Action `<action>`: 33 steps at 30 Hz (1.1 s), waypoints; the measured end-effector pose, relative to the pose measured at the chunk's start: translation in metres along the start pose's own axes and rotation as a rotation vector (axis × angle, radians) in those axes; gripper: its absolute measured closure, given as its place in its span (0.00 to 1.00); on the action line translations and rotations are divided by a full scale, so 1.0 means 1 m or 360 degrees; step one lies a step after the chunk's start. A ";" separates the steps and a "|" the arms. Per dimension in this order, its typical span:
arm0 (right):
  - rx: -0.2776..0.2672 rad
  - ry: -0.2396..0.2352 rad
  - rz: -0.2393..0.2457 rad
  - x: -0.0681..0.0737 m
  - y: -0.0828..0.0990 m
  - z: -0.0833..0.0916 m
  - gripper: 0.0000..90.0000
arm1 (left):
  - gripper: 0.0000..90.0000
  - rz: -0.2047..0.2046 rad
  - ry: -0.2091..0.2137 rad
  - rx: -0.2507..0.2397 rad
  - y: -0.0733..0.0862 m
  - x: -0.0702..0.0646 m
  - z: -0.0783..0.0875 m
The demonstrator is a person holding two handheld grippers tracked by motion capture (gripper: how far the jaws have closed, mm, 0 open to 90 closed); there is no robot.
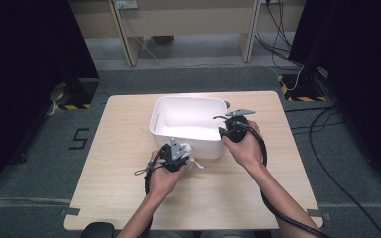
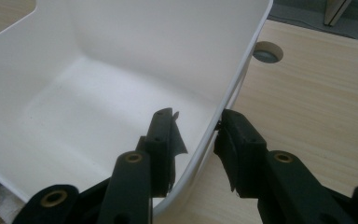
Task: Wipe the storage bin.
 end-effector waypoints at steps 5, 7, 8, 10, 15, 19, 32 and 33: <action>-0.0002 0.0000 -0.0001 0.000 0.000 0.000 0.73 | 0.83 0.0005 0.0006 0.0012 0.003 -0.001 -0.003; -0.0002 0.0001 0.0004 0.000 0.000 0.000 0.73 | 0.83 0.0012 0.0009 0.0011 0.004 -0.001 -0.004; -0.0003 0.0001 0.0003 0.000 0.000 0.000 0.73 | 0.83 0.0006 0.0010 0.0020 0.004 -0.001 -0.004; -0.0002 0.0002 0.0005 0.000 0.000 0.000 0.73 | 0.83 0.0012 0.0009 0.0021 0.005 -0.002 -0.005; -0.0001 0.0005 0.0007 0.000 0.000 0.000 0.73 | 0.83 0.0008 0.0015 0.0040 0.009 -0.003 -0.009; -0.0001 0.0005 0.0007 0.000 0.000 0.000 0.73 | 0.83 0.0008 0.0024 0.0060 0.013 -0.004 -0.012; -0.0003 0.0005 0.0009 0.000 0.000 0.000 0.73 | 0.83 0.0014 0.0041 0.0100 0.022 -0.006 -0.021; -0.0003 0.0005 0.0009 0.000 0.000 0.000 0.73 | 0.83 0.0015 0.0041 0.0102 0.023 -0.006 -0.022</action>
Point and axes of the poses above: each handheld gripper's, and its own axes: z roughly backward along the jaws, y roughly out of its underside, x roughly to its left, the point moved 10 cm from there along -z, roughly forward along the jaws, and after that the axes turned 1 degree about y, right-handed, at the moved point
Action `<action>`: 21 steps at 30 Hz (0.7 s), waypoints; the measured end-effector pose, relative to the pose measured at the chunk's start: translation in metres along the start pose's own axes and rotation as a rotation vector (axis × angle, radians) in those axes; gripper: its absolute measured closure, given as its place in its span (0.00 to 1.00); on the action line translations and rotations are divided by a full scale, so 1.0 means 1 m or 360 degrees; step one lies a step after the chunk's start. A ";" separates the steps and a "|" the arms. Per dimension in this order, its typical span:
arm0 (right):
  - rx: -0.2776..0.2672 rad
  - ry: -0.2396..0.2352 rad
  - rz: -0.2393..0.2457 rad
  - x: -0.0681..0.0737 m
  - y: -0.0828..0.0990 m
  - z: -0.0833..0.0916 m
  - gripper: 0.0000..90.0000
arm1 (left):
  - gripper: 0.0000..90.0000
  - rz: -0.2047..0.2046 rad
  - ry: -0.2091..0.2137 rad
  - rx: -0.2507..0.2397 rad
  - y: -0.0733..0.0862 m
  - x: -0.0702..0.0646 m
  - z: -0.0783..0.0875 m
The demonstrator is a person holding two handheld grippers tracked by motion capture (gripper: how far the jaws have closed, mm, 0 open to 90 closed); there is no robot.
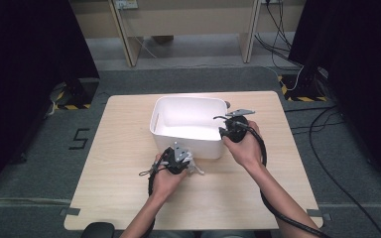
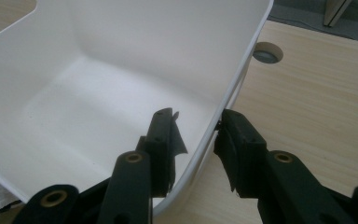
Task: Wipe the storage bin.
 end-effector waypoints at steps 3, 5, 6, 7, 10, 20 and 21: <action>0.0000 0.0000 0.0000 0.000 0.000 0.000 0.73 | 0.83 0.0000 0.0001 0.0007 0.001 -0.001 -0.001; -0.0003 -0.0001 -0.0001 0.000 0.000 0.000 0.73 | 0.83 -0.0007 0.0001 0.0018 0.001 -0.002 -0.002; -0.0001 0.0000 -0.0001 0.000 0.000 0.000 0.73 | 0.83 -0.0009 0.0002 0.0021 0.001 -0.003 -0.002; -0.0001 0.0001 -0.0001 0.000 0.000 0.000 0.73 | 0.83 -0.0012 0.0004 0.0022 0.001 -0.003 -0.003; 0.0001 -0.0001 -0.0003 0.000 0.000 0.000 0.73 | 0.83 -0.0007 0.0010 0.0018 0.000 -0.005 -0.003; -0.0001 -0.0001 0.0002 0.000 0.000 0.000 0.73 | 0.83 -0.0005 0.0024 0.0015 -0.003 -0.010 -0.005; 0.0000 0.0000 0.0002 0.000 0.000 0.000 0.73 | 0.83 -0.0007 0.0026 0.0014 -0.003 -0.011 -0.006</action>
Point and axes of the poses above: each handheld gripper's, and its own axes: z roughly backward along the jaws, y roughly out of its underside, x roughly to its left, the point moved 10 cm from there along -z, roughly forward along the jaws, and after that the axes turned 1 degree about y, right-handed, at the moved point
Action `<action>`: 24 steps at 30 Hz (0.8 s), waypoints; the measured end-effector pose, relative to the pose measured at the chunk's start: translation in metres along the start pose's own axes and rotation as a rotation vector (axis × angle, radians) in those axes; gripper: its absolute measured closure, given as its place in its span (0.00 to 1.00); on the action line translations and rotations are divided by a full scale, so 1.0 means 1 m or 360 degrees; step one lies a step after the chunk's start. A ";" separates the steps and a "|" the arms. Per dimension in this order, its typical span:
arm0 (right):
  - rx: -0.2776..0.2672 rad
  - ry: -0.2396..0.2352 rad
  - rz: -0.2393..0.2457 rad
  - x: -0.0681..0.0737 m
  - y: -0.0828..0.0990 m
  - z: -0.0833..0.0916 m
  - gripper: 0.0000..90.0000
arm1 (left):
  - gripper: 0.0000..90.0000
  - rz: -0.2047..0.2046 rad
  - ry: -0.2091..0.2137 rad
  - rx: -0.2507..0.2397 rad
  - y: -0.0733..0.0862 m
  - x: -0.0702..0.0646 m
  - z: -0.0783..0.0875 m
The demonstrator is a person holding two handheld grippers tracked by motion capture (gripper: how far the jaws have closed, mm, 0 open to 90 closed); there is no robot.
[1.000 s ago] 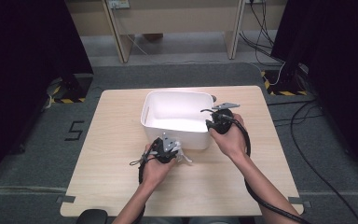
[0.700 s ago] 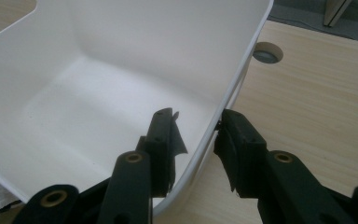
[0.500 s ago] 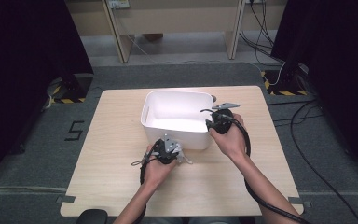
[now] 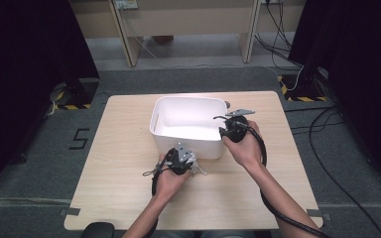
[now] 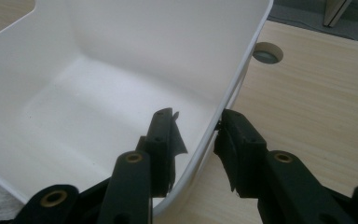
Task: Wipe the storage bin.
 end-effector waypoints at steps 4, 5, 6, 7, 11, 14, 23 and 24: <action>0.0003 0.0000 -0.0002 0.000 0.000 0.000 0.73 | 0.83 0.0000 0.0003 -0.0002 -0.001 -0.002 -0.001; 0.0003 0.0000 -0.0002 0.000 0.000 0.000 0.73 | 0.83 0.0002 0.0004 -0.0003 -0.001 -0.002 -0.001; 0.0001 -0.0001 0.0000 0.000 0.000 0.000 0.73 | 0.83 0.0005 0.0004 -0.0004 -0.001 -0.002 -0.001; 0.0000 -0.0001 -0.0001 0.000 0.000 0.000 0.73 | 0.83 0.0006 0.0004 -0.0005 -0.001 -0.002 -0.001; 0.0002 -0.0001 0.0000 0.000 0.000 0.000 0.73 | 0.83 0.0008 0.0000 -0.0008 -0.001 -0.002 0.000; 0.0001 -0.0002 -0.0002 0.000 0.000 0.000 0.73 | 0.83 0.0008 -0.0001 -0.0016 -0.003 -0.002 0.001; -0.0002 -0.0002 -0.0002 0.000 0.000 0.000 0.73 | 0.83 0.0006 0.0003 -0.0038 -0.011 -0.002 0.008; -0.0002 -0.0002 -0.0002 0.000 0.000 0.000 0.73 | 0.83 0.0002 0.0001 -0.0041 -0.012 -0.002 0.008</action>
Point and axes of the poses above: each handheld gripper's, and its own axes: z roughly backward along the jaws, y roughly out of its underside, x roughly to its left, the point moved 10 cm from there along -z, roughly forward along the jaws, and after that the axes turned 1 degree about y, right-handed, at the moved point
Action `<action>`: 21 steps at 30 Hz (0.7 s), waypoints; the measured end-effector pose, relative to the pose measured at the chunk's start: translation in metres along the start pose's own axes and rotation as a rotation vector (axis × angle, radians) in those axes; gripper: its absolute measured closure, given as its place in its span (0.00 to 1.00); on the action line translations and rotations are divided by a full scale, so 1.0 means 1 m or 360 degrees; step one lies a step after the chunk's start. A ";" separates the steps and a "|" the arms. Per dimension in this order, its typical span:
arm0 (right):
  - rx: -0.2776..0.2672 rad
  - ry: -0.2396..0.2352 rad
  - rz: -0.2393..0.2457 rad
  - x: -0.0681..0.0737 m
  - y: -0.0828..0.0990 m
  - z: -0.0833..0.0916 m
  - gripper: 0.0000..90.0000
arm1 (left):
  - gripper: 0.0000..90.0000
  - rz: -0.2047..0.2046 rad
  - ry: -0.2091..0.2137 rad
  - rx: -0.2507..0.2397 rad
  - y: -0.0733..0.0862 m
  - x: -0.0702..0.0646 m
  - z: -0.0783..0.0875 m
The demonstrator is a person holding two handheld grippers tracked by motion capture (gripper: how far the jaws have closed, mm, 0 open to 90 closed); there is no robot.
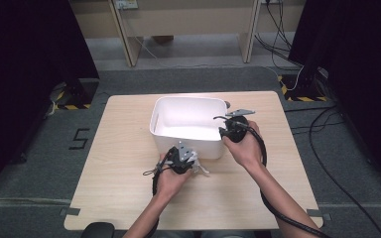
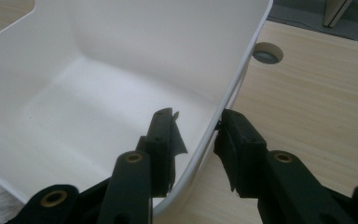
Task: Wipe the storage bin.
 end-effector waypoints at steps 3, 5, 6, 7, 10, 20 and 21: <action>0.0000 0.0000 0.0000 0.000 0.000 0.000 0.73 | 0.83 0.0003 0.0005 -0.0008 -0.003 0.000 0.002; 0.0001 0.0000 0.0002 0.000 0.000 0.000 0.73 | 0.83 0.0000 0.0005 -0.0017 -0.005 0.000 0.004; 0.0001 0.0001 0.0003 0.000 0.000 0.000 0.73 | 0.83 -0.0001 0.0007 -0.0016 -0.005 0.000 0.004; 0.0000 0.0001 0.0004 0.000 0.000 0.000 0.73 | 0.83 -0.0005 0.0005 -0.0018 -0.006 0.000 0.005; 0.0000 0.0000 0.0001 0.000 0.000 0.000 0.73 | 0.83 0.0004 0.0007 -0.0030 -0.008 0.000 0.007; 0.0001 0.0001 0.0001 0.000 0.000 0.000 0.74 | 0.83 0.0007 0.0011 -0.0073 -0.018 0.002 0.016; 0.0001 0.0000 0.0001 0.000 0.000 0.000 0.73 | 0.83 0.0000 0.0010 -0.0073 -0.019 0.003 0.017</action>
Point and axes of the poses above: each handheld gripper's, and its own axes: z roughly backward along the jaws, y roughly out of its underside, x roughly to its left, the point moved 10 cm from there along -z, roughly forward along the jaws, and after that the axes turned 1 degree about y, right-handed, at the moved point
